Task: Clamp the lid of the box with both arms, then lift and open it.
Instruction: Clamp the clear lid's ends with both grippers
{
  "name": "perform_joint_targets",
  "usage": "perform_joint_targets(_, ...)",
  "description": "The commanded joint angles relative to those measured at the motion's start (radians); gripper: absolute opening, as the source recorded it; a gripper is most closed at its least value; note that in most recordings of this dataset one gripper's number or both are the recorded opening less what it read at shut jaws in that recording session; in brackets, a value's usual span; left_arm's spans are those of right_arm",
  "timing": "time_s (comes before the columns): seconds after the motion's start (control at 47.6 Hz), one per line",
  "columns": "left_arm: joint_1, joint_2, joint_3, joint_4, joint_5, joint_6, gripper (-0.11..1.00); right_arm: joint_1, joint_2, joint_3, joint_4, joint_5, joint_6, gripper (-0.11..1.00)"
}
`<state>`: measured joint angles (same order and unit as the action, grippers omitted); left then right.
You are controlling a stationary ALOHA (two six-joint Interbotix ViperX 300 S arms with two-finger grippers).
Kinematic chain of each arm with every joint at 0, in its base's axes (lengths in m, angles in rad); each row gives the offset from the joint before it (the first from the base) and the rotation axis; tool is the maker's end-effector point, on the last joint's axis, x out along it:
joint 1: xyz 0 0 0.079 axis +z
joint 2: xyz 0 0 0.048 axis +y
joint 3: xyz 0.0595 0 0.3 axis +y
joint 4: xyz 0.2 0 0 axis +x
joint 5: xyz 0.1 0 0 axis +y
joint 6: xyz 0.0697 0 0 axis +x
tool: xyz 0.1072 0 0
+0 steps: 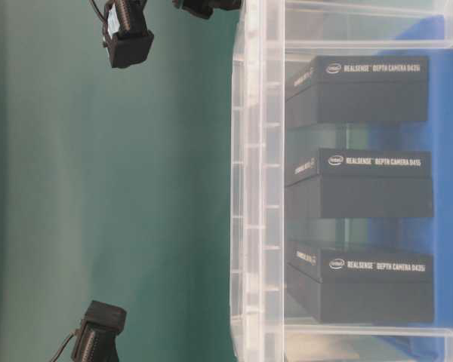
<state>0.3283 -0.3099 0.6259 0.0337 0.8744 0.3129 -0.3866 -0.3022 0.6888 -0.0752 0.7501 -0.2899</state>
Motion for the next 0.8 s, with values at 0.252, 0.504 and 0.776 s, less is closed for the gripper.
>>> perform_joint_targets(0.252, -0.02, 0.009, -0.038, -0.006, -0.052, -0.006, 0.0, 0.038, 0.005, -0.043, 0.005, -0.028, 0.008, 0.0)
perform_joint_targets(0.504, -0.029, 0.008, -0.04, -0.008, -0.046, -0.008, 0.0, 0.04, 0.005, -0.049, 0.005, -0.028, 0.008, 0.0)
perform_joint_targets(0.776, -0.037, 0.005, -0.071, -0.008, -0.028, -0.006, 0.0, 0.04, 0.003, -0.067, 0.003, -0.021, 0.008, 0.0)
